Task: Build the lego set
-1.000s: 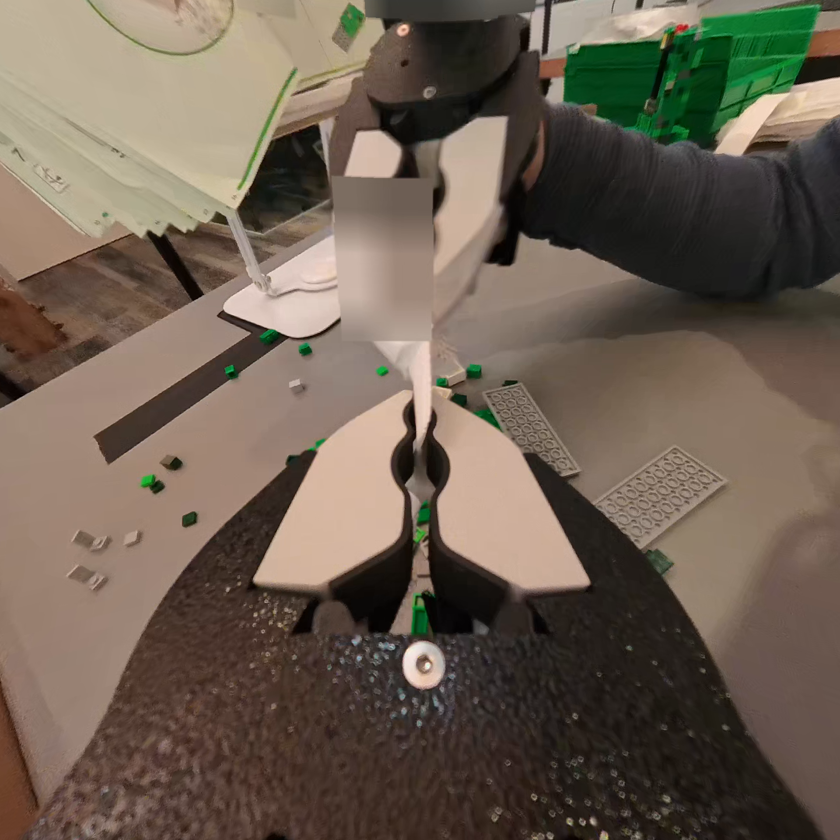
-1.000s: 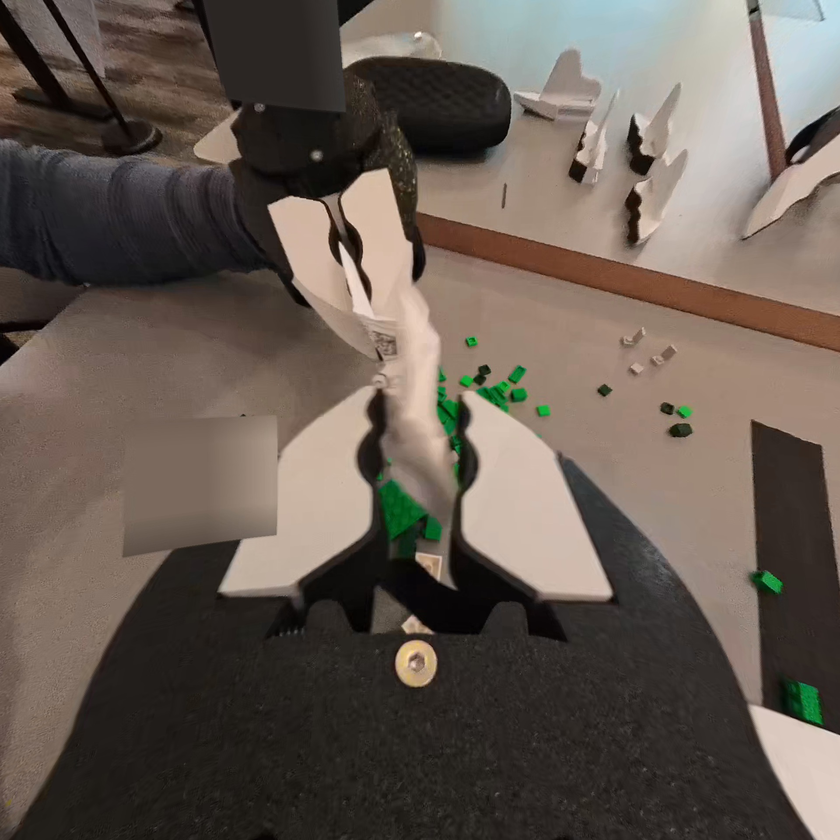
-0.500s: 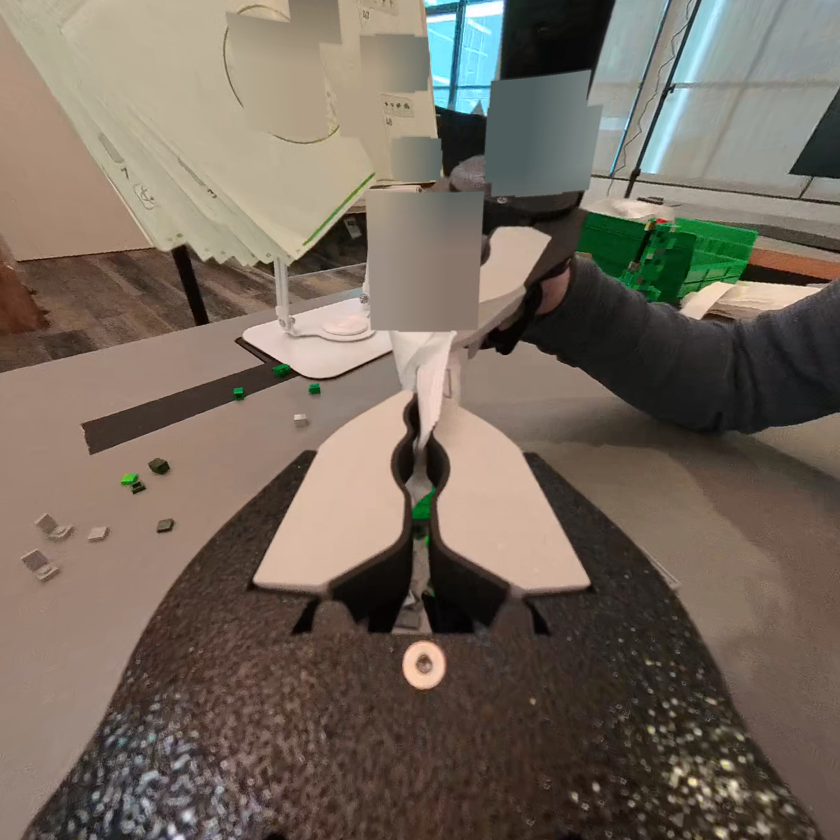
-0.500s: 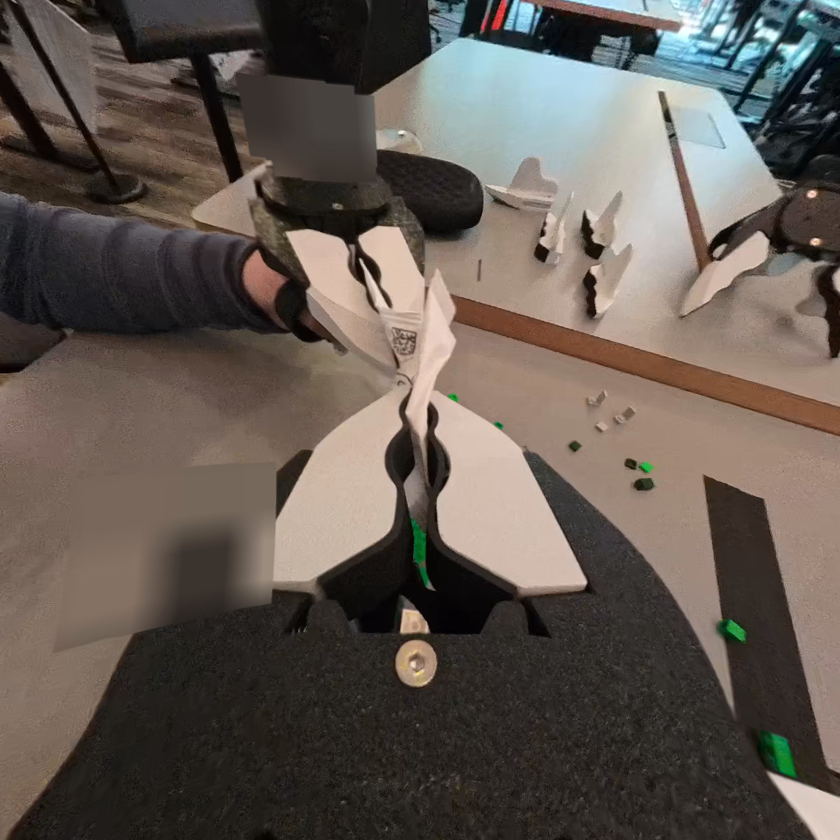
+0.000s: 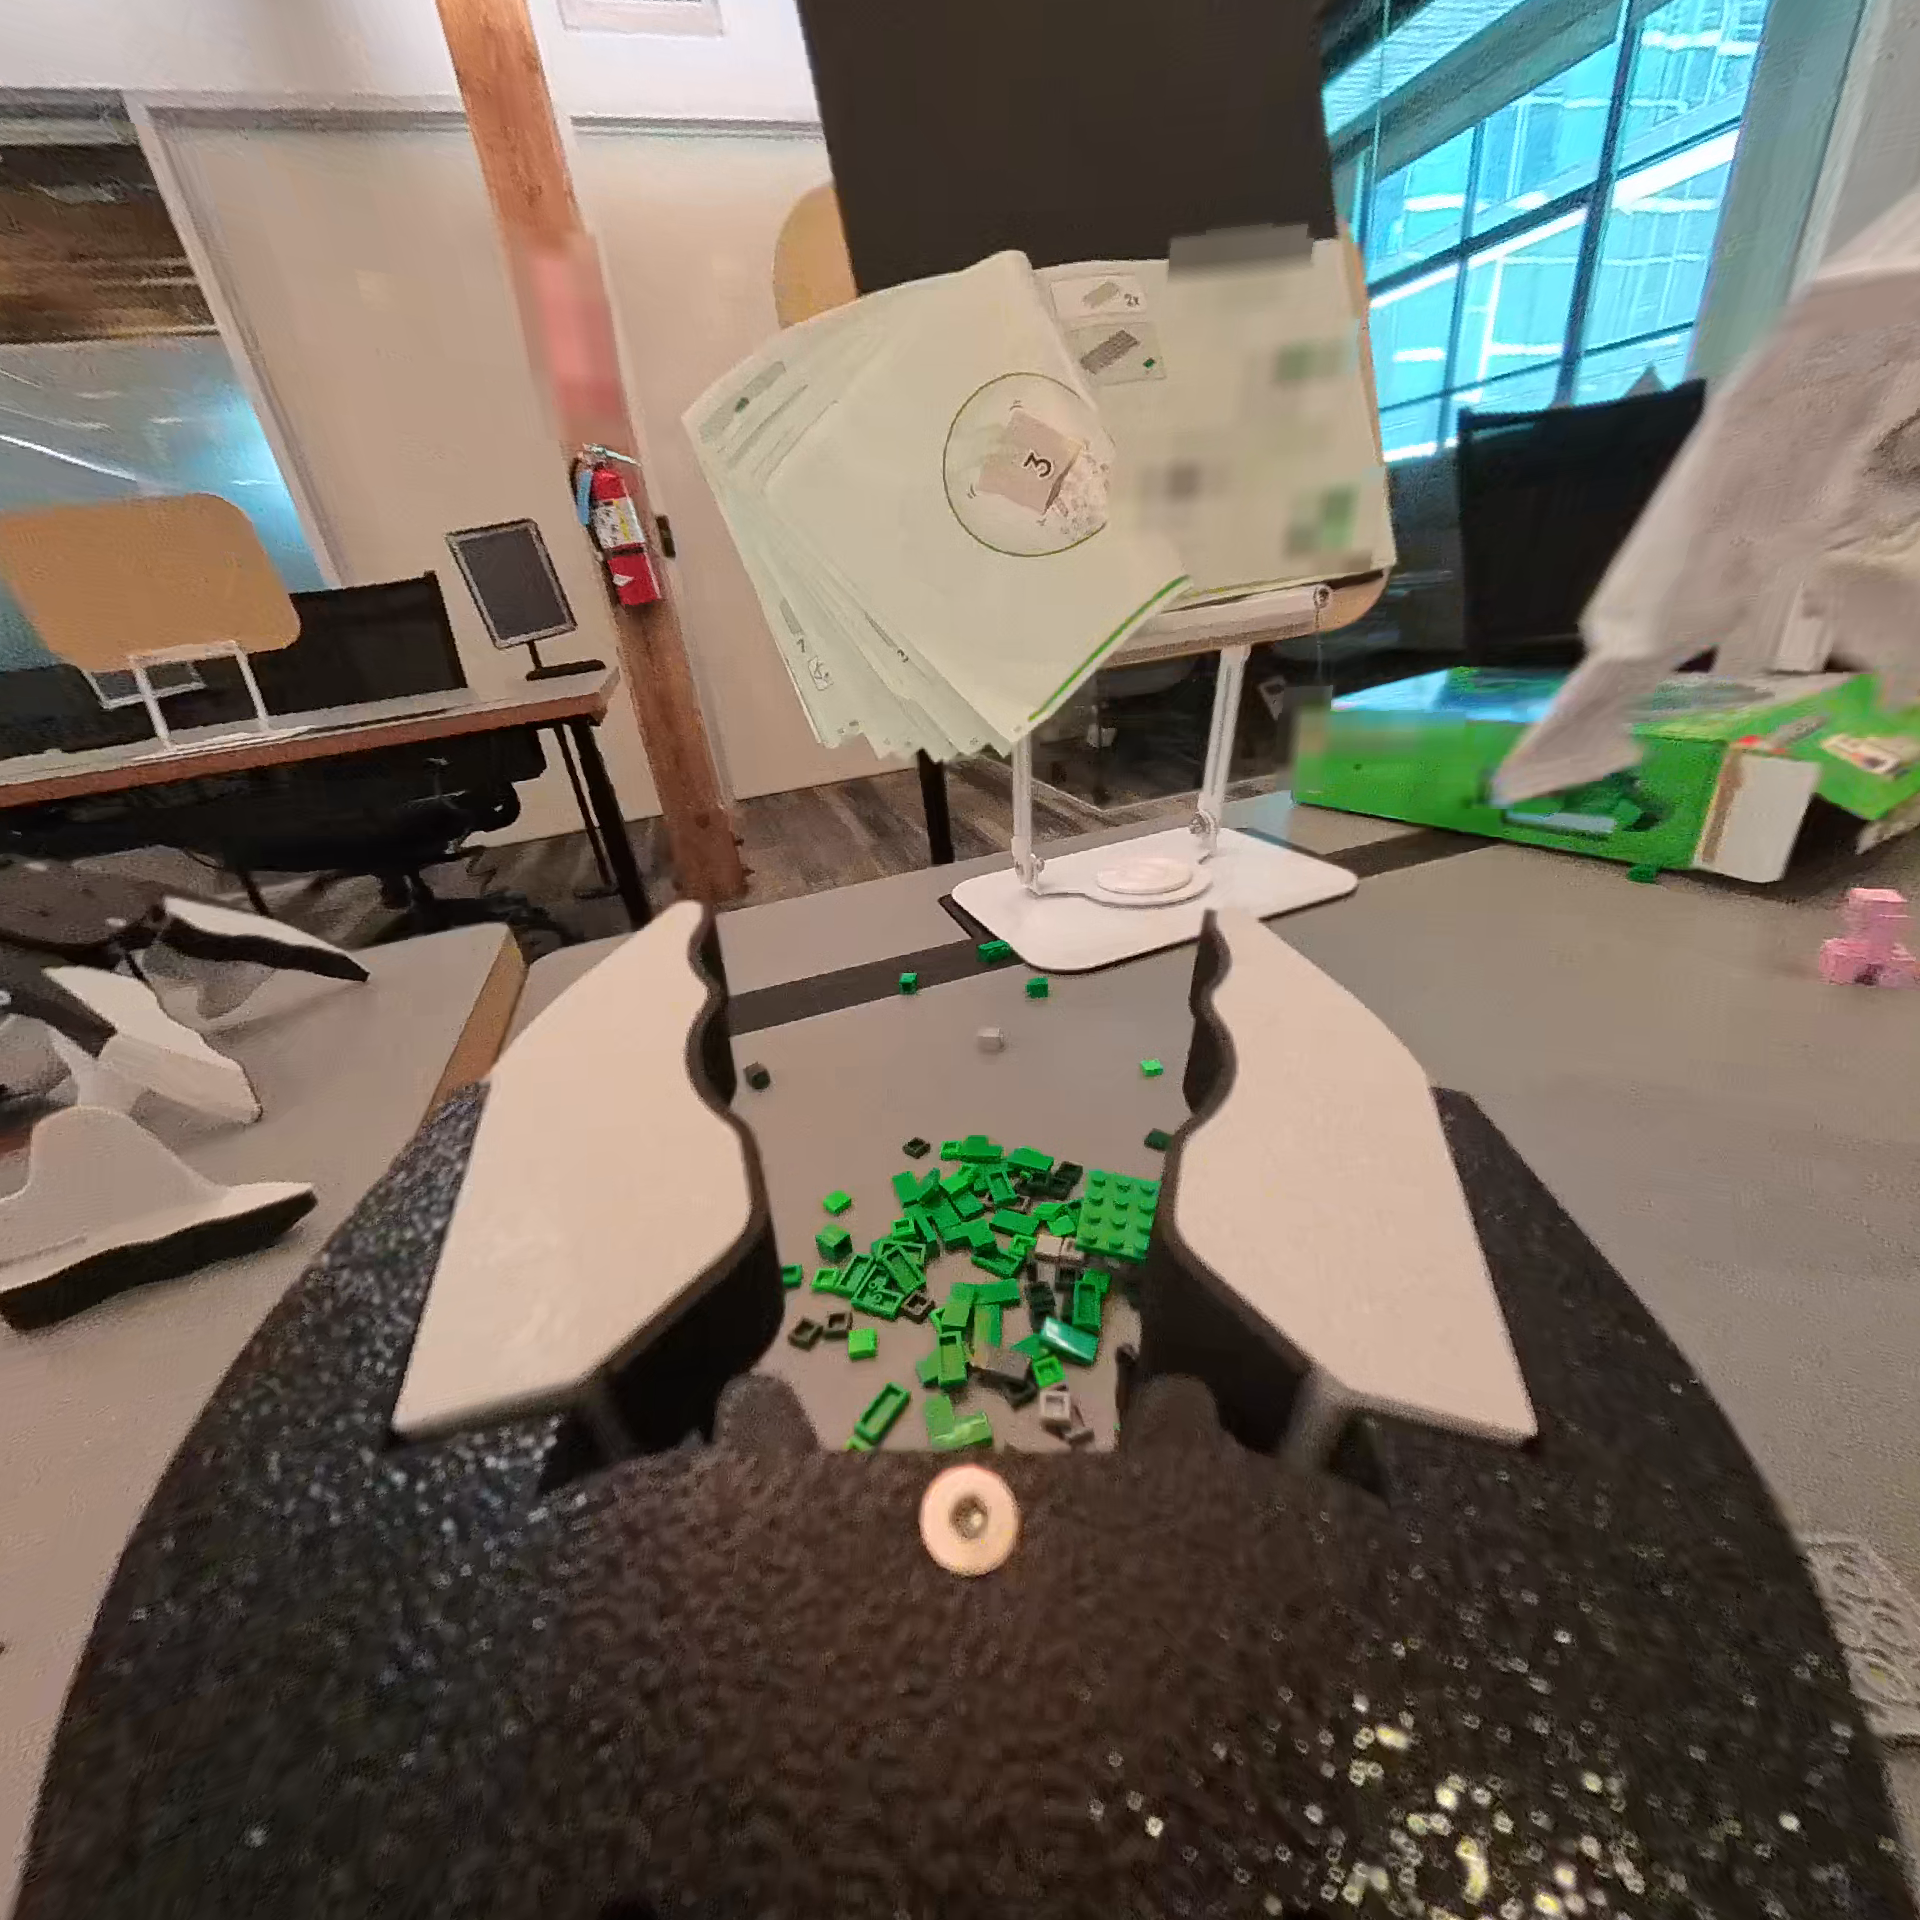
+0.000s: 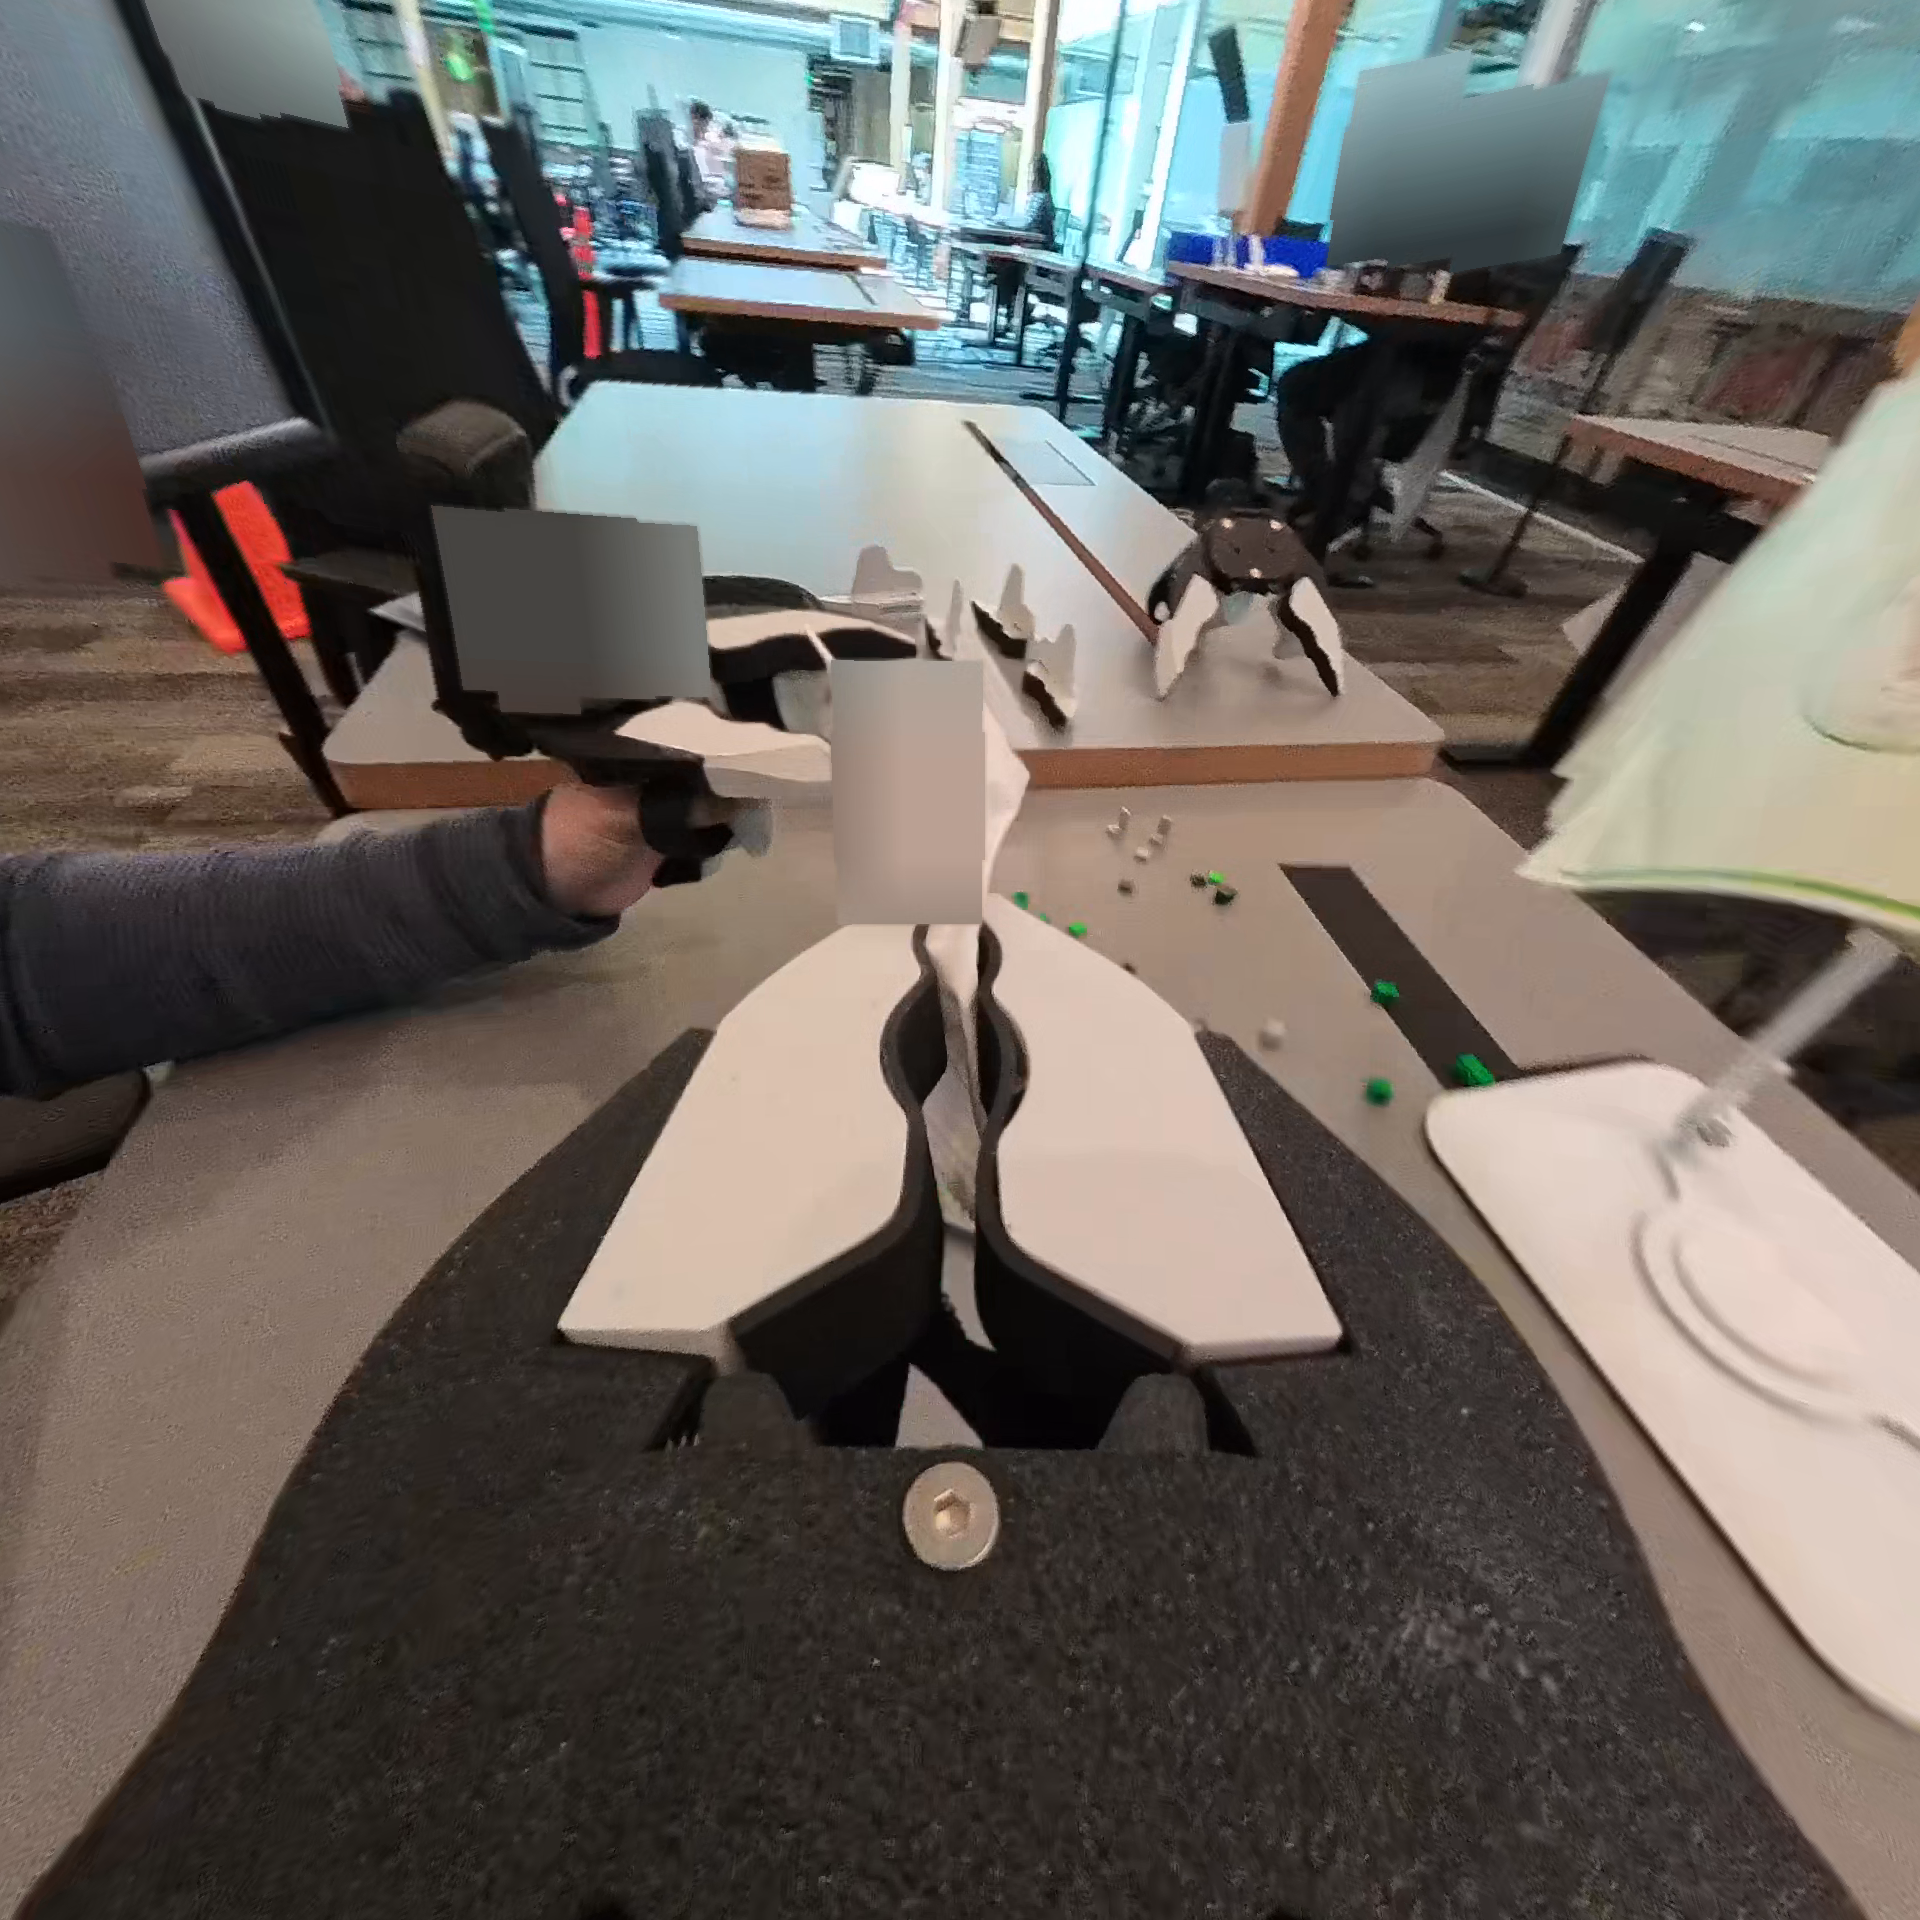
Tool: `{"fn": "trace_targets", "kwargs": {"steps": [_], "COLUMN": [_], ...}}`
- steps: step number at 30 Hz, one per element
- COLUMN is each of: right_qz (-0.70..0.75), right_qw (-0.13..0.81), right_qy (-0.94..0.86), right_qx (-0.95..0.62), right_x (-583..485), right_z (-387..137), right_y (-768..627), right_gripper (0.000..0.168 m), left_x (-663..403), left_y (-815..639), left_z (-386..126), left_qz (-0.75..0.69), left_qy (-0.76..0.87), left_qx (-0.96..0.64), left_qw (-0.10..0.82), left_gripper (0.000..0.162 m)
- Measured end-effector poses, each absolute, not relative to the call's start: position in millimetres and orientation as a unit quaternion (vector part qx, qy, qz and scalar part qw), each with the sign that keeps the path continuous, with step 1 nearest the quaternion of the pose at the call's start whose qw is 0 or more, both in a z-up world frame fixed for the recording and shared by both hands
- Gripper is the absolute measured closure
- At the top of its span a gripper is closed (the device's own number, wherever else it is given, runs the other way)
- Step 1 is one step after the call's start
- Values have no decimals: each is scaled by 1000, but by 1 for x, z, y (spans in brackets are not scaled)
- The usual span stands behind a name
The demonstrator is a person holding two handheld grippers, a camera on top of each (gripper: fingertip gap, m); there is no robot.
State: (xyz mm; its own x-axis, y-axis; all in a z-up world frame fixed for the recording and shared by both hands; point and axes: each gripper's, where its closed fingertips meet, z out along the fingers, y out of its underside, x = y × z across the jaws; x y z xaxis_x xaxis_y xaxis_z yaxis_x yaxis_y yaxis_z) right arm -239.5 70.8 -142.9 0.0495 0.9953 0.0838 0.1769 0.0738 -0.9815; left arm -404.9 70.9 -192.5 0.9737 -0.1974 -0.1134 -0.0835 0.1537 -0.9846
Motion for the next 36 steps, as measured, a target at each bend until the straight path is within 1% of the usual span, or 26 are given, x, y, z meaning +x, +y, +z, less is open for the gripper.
{"fn": "trace_targets", "kwargs": {"steps": [4,7,9,12,13,14,17,19,21,22,23,24,25,26,27,30,33,36], "right_qz": [342,245,124,-140,-220,-286,-361,-384,-391,-392,-390,-383,-376,-369,-365,-346,-266,-108], "right_qw": [538,590,622,643,627,589,419,315,261,250,248,246,251,268,291,371,475,561], "right_qy": [-480,-404,-316,-152,-145,-155,-243,-298,-322,-320,-318,-313,-303,-291,-276,-226,-208,-236], "right_qx": [-603,-655,-705,-738,-733,-739,-797,-815,-822,-826,-828,-834,-839,-841,-840,-832,-813,-786], "right_x": [-131,-27,67,241,284,318,373,393,403,406,406,405,402,398,394,372,319,235], "right_z": [-128,-111,-101,-93,-98,-110,-185,-230,-256,-262,-264,-264,-260,-253,-242,-199,-162,-149], "right_y": [52,44,49,43,37,35,47,53,57,59,61,63,64,66,67,60,56,60], "right_gripper": [168,168,168,168,168,168,168,168,168,164,151,129,116,107,102,94,94,98], "left_x": [-404,-405,-409,-414,-416,-417,-418,-419,-419,-419,-419,-418,-415,-413,-411,-410,-414,-420], "left_y": [65,64,63,61,62,62,65,65,63,62,61,60,60,60,59,53,45,40], "left_z": [-202,-208,-211,-214,-215,-216,-221,-225,-226,-225,-225,-225,-226,-226,-227,-228,-227,-232], "left_qz": [14,32,53,80,83,86,92,96,96,94,95,93,88,83,79,71,72,73], "left_qy": [115,119,120,121,118,114,109,105,94,87,77,69,66,60,54,37,21,5], "left_qx": [-639,-637,-636,-630,-632,-634,-646,-658,-666,-670,-675,-681,-685,-687,-688,-688,-685,-693], "left_qw": [760,761,761,763,762,760,750,740,733,731,727,723,721,719,719,721,725,717], "left_gripper": [79,85,86,90,90,90,90,89,88,87,84,80,78,76,73,70,70,71]}}
